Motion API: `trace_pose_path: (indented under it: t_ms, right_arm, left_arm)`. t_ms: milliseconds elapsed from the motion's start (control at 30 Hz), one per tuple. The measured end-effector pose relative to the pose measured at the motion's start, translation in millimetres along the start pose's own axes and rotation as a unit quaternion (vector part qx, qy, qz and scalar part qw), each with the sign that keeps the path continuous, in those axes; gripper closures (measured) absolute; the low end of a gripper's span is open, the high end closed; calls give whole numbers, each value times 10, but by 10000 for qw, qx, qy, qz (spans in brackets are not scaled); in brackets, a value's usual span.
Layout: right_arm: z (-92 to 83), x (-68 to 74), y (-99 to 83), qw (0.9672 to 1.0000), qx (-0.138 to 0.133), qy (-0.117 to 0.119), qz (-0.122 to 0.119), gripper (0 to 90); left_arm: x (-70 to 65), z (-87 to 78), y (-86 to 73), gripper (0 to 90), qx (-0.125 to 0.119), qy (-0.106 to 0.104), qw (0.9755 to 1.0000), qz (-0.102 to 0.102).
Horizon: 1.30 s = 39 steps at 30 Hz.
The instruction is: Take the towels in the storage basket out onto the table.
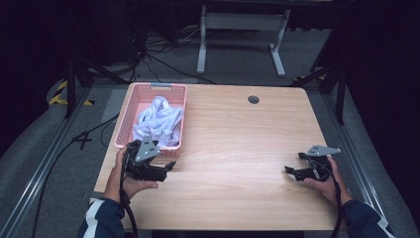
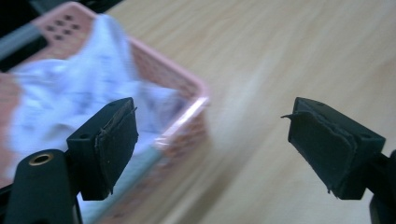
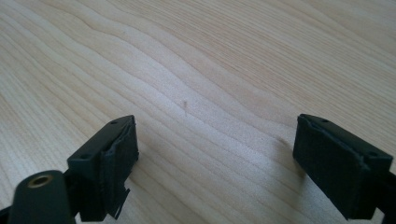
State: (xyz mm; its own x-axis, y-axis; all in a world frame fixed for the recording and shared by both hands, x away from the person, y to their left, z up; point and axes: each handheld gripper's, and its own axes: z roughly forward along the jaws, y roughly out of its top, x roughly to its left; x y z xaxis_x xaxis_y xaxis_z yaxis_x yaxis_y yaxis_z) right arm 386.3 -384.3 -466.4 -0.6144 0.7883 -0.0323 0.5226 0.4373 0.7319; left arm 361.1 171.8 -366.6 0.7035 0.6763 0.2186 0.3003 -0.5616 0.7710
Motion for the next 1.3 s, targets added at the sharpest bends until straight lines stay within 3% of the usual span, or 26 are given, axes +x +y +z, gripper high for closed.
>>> trace_pose_path:
  t_ms: [67,100,167,233,267,367,433,467,500,567,633,667,733,800,867,967,1100,1133,1167,1200,1300]
  right_arm:
    - [1,-1,0,10000,-2,9,-8,140]
    - [0,0,0,10000,-1,13,-11,140]
    - [0,0,0,10000,-3,23,-18,140]
    - [0,0,0,10000,-3,31,-20,140]
    - [0,0,0,10000,-3,35,-23,140]
    - [1,0,0,10000,-5,43,-44,140]
    - [-2,2,-2,10000,-2,59,-53,140]
    - [-3,2,-2,10000,-1,65,-53,140]
    - [-3,2,-2,10000,-1,65,-53,140]
    - [-3,4,-2,10000,0,71,-53,140]
    - [-3,4,-3,10000,-1,77,-62,140]
    - [-3,4,-3,9999,-2,79,-64,139]
    - [-3,4,-3,9999,-2,83,-71,140]
    - [-3,5,-3,9999,-2,86,-75,139]
    - [-2,7,-3,9999,-8,90,-80,139]
    - [-1,8,-3,9999,-11,100,-84,140]
    - [-1,9,-3,9999,-11,120,-98,139]
    - [-1,9,-3,9999,-11,125,-100,139]
    - [-1,9,-3,9999,-12,129,-104,139]
    - [-1,10,-3,9999,-15,131,-102,139]
    - [-1,11,-3,9998,-17,136,-111,139]
  left_arm:
    - [159,37,75,156,-93,-70,9997,-194]
    - [237,84,114,156,15,-58,9997,-225]
    - [373,219,192,157,273,-12,9991,-325]
    - [473,391,262,157,606,-1,9978,-281]
    - [521,477,292,158,790,-22,9966,-223]
    - [644,740,351,158,1193,-17,9924,-316]
    - [710,937,369,160,1641,117,9860,-255]
    - [753,1068,348,158,1949,56,9807,-170]
    - [753,1068,348,151,1949,56,9807,-170]
    - [820,1227,312,147,2155,-85,9759,-340]
    - [866,1338,291,73,2251,-88,9733,-433]
    - [888,1405,279,0,2408,-67,9695,-441]
    - [927,1505,256,2,2741,-80,9609,-393]
    - [966,1574,224,2,2875,-165,9566,-442]
    - [997,1637,183,0,2866,-253,9558,-608]
    - [1014,1709,127,0,2716,-347,9582,-825]
    - [1032,1704,117,16,2741,-418,9565,-909]
    - [1037,1684,123,78,2686,-559,9573,-917]
    - [1030,1674,134,192,2684,-534,9576,-904]
    - [1025,1669,143,252,2682,-540,9579,-876]
    - [1010,1655,175,374,2756,-405,9574,-765]
